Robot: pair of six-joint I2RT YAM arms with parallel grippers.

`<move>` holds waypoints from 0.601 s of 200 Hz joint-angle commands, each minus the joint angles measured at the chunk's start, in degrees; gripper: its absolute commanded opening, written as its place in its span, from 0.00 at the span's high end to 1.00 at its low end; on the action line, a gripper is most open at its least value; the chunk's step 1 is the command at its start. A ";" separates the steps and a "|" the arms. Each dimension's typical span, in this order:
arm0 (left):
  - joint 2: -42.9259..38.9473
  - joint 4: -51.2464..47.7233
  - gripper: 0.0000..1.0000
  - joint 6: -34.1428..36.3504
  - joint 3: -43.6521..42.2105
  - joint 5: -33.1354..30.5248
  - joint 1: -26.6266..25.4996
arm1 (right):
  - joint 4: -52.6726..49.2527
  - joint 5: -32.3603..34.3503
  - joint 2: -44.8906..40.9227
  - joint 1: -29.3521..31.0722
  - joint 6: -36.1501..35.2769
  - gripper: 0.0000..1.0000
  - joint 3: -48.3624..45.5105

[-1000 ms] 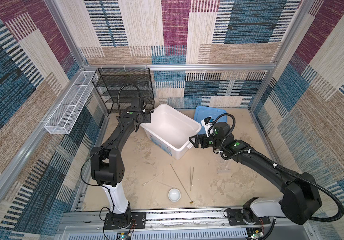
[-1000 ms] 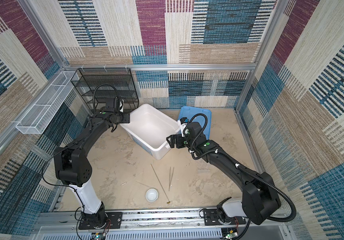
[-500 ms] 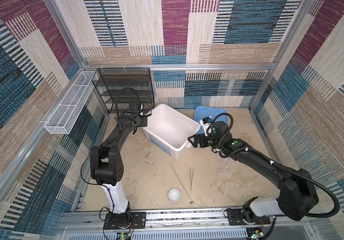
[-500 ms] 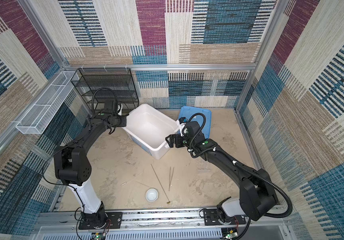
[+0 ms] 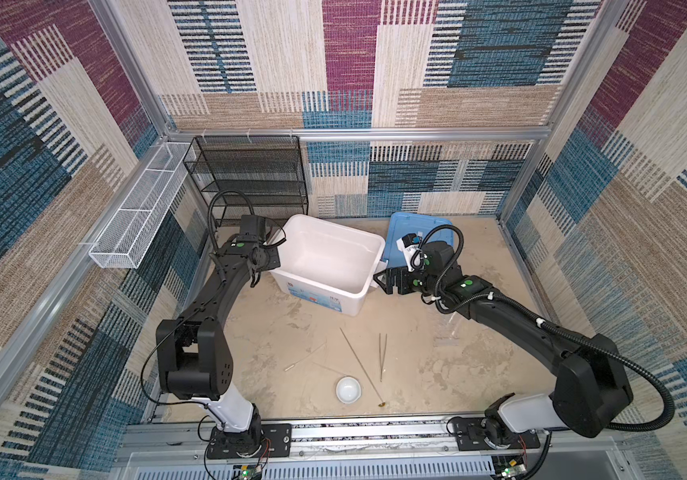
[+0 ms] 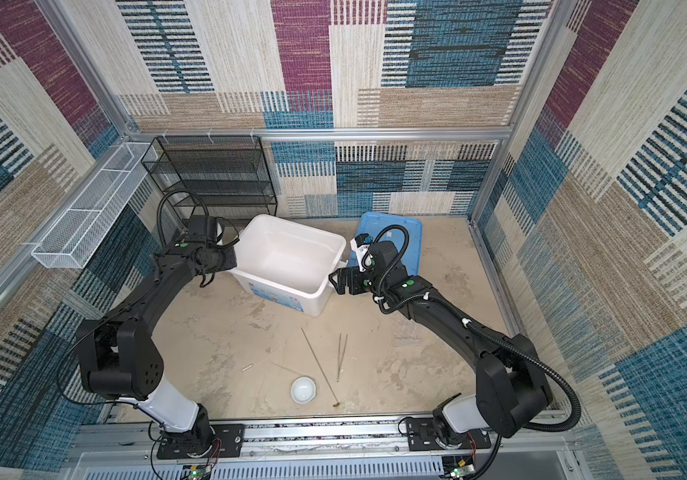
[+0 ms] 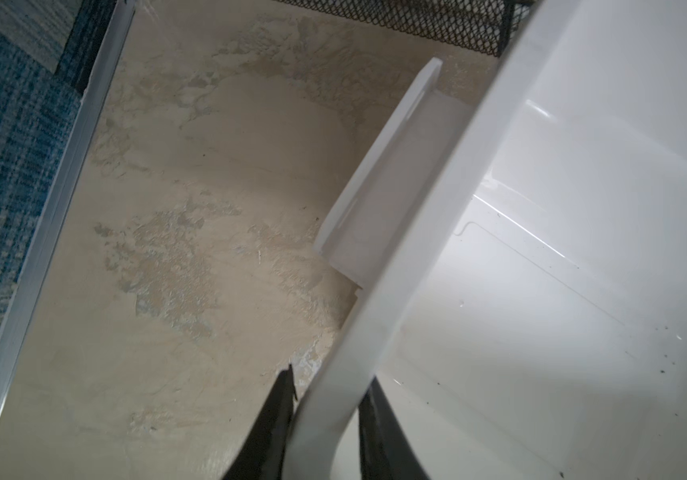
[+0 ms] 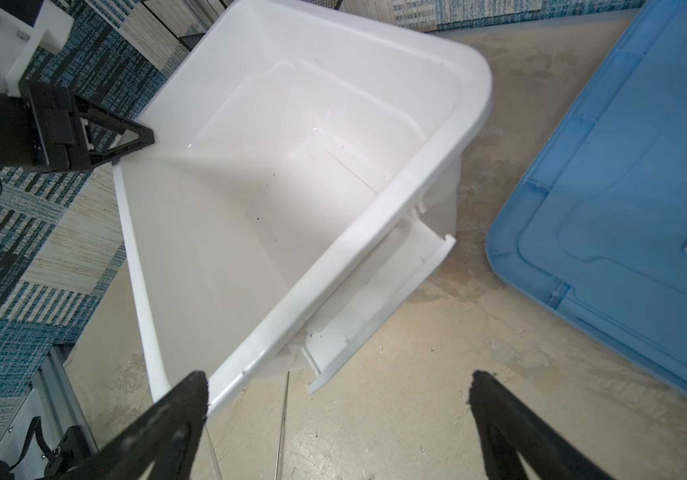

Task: Organize the chemistry lab equipment
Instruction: 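Push the white bin square toward the back wall with both grippers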

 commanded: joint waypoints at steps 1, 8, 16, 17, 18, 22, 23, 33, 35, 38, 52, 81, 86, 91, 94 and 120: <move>-3.25 3.41 0.94 -9.34 -3.46 -0.66 0.08 | 0.81 -1.09 0.12 -0.10 0.86 0.01 0.17; -4.41 3.96 0.95 -11.88 -4.95 0.14 0.05 | 1.16 -1.29 0.16 -0.10 1.10 0.01 0.04; -5.71 5.22 0.94 -13.98 -6.82 1.64 0.08 | 1.53 -1.73 0.28 -0.10 1.32 0.01 -0.09; -5.87 5.34 0.94 -14.35 -7.02 1.76 0.08 | 1.56 -1.79 0.29 -0.10 1.37 0.01 -0.09; -5.99 5.40 0.94 -14.72 -7.21 1.87 0.08 | 1.58 -1.87 0.30 -0.10 1.44 0.01 -0.09; -6.60 5.37 0.94 -16.07 -7.80 2.01 0.08 | 1.76 -2.03 0.37 -0.10 1.62 0.01 -0.05; -6.79 5.42 0.94 -16.37 -7.95 2.04 0.08 | 1.81 -2.07 0.34 -0.10 1.66 0.01 -0.07; -8.26 6.58 0.94 -18.89 -9.70 2.42 0.08 | 2.24 -2.90 0.61 -0.05 2.02 0.01 -0.05; -8.54 6.71 0.94 -19.42 -10.06 2.41 0.08 | 2.33 -3.08 0.63 -0.04 2.10 0.01 -0.04; -8.98 7.08 0.94 -20.07 -10.60 2.63 0.08 | 2.49 -3.30 0.73 -0.09 2.20 0.01 -0.05; -10.21 9.14 0.94 -22.54 -12.38 4.53 -0.09 | 3.17 -3.85 1.00 -0.09 2.56 0.01 -0.03; -10.26 9.43 0.89 -23.23 -12.50 6.28 -2.22 | 3.68 -3.46 1.65 -0.10 2.83 0.01 0.17; -10.16 9.35 0.87 -23.19 -12.46 6.80 -2.68 | 3.78 -3.41 1.71 -0.08 2.93 0.01 0.17; -10.07 9.26 0.87 -23.26 -12.32 7.37 -2.94 | 3.79 -3.33 1.86 -0.10 3.05 0.01 0.18; -10.01 9.25 0.86 -23.23 -12.32 7.75 -3.11 | 3.84 -3.32 1.82 -0.10 3.02 0.01 0.17; -10.15 8.86 0.83 -22.86 -12.06 7.86 -4.55 | 4.08 -3.08 2.15 -0.07 3.40 0.01 0.08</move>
